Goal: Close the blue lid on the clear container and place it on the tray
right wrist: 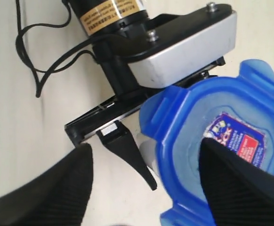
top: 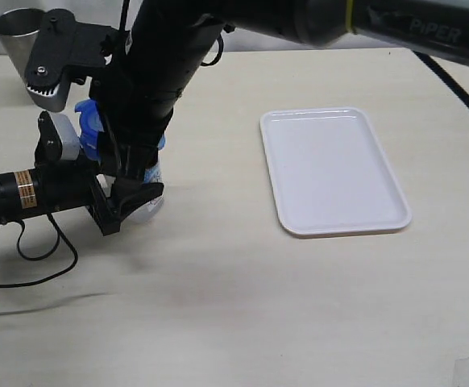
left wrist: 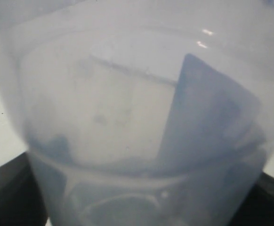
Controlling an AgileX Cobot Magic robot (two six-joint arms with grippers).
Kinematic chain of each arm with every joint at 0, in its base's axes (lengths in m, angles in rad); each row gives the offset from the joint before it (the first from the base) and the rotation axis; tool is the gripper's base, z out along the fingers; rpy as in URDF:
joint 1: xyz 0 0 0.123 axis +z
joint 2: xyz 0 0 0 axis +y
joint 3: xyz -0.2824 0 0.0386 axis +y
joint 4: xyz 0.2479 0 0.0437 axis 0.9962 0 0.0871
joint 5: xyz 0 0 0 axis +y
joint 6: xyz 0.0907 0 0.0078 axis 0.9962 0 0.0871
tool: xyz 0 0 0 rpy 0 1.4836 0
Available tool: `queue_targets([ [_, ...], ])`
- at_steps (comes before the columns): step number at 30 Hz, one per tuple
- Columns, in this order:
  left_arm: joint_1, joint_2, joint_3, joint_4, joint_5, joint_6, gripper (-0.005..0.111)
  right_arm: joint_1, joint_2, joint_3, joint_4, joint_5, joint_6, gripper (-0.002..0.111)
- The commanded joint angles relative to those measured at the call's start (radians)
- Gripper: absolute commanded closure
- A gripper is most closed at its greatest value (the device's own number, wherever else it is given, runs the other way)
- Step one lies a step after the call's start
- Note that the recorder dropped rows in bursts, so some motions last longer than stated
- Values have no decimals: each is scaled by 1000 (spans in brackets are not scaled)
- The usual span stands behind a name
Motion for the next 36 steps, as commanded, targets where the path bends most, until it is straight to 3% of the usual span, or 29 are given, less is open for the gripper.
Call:
queue_targets([
  [1, 0, -4, 5, 10, -9, -21, 107, -1, -27, -22, 38, 43, -62, 47],
  [5, 0, -4, 5, 10, -9, -21, 107, -3, -72, -22, -12, -11, -56, 47],
  [9, 0, -4, 5, 12, -9, -25, 107, -43, -113, -22, -133, 5, -54, 62],
  [12, 0, -4, 5, 12, -9, -25, 107, -82, -113, 33, -130, 17, -159, 63],
  [18, 0, -4, 5, 12, -9, -25, 107, -73, -113, 192, -134, -293, -355, 63],
  [36, 0, -4, 5, 5, -9, -25, 107, -69, -112, 299, -126, -363, -443, 62],
])
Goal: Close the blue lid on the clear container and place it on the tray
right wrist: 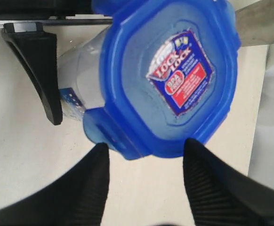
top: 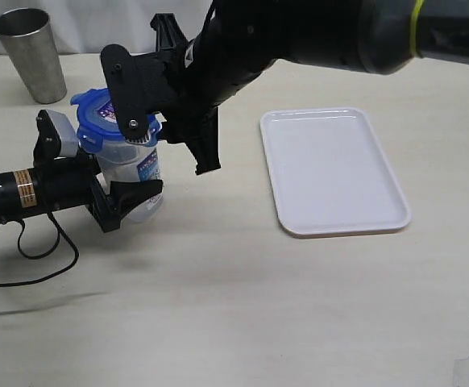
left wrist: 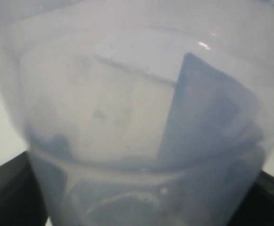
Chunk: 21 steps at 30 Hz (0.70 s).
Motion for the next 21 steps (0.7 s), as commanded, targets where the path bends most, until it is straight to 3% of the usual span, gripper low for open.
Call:
queue_targets([
  [1, 0, -4, 5, 16, -7, 2, 107, 3, -23, 18, 7, 20, -11, 61],
  [6, 0, -4, 5, 16, -7, 2, 107, 3, -57, 18, 7, 40, -4, 52],
  [12, 0, -4, 5, 16, -7, 2, 107, 3, -73, 18, 7, 42, 0, 51],
  [21, 0, -4, 5, 16, -7, 2, 107, 3, -75, 18, 41, 49, -30, 62],
])
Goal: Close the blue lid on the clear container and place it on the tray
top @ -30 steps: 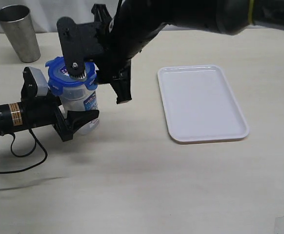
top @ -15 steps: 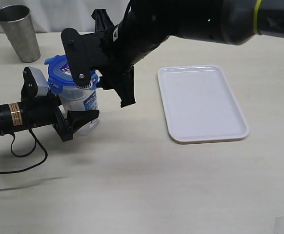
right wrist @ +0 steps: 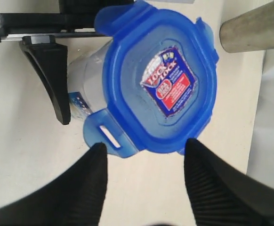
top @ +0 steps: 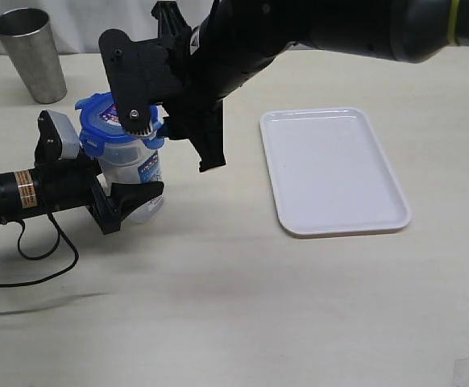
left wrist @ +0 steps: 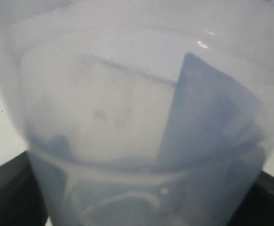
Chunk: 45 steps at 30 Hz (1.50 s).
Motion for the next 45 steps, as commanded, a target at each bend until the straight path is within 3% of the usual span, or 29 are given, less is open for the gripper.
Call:
queue_targets([
  [1, 0, -4, 5, 10, -7, -5, 107, 1, -10, 6, 15, 7, -17, 62],
  [21, 0, -4, 5, 14, -7, -5, 107, 37, 35, 6, -2, -15, -61, 63],
  [28, 0, -4, 5, 14, -7, -5, 107, 37, 45, 16, 0, -17, -94, 74],
  [45, 0, -4, 5, 17, -7, -5, 107, 37, 110, 24, -2, 3, -106, 80],
])
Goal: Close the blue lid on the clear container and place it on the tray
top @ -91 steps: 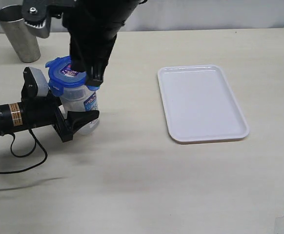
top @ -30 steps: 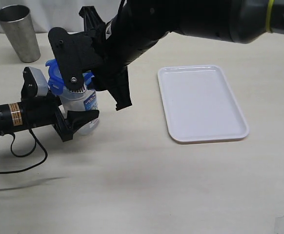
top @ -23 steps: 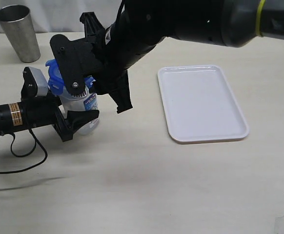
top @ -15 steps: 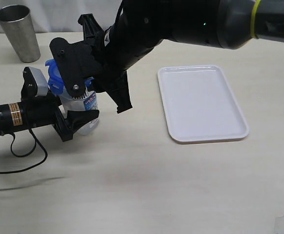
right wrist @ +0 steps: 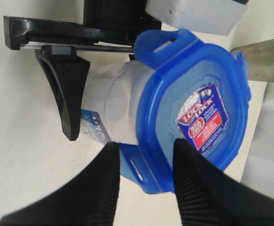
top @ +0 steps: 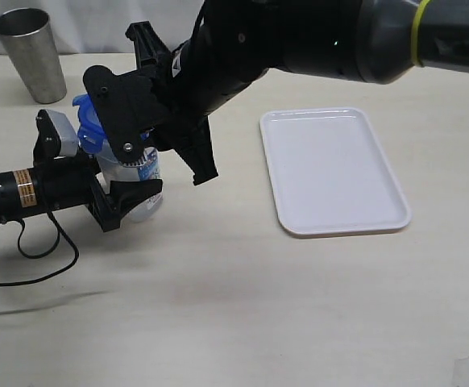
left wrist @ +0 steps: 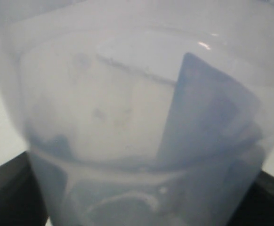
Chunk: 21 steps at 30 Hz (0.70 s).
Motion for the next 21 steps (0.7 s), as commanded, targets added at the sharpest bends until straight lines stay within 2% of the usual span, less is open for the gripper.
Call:
queue_targets([
  [1, -2, -4, 5, 25, -7, 1, 107, 0, 57, 15, 0, 44, 3, 80],
  [9, -2, -4, 5, 25, -7, 1, 107, 0, 65, 15, 0, 44, -2, 88],
  [15, -2, -4, 5, 25, -7, 1, 107, 0, 65, 15, 7, 44, -2, 99],
  [21, -2, -4, 5, 33, -7, 1, 107, 0, 67, 37, 6, -16, -18, 99],
])
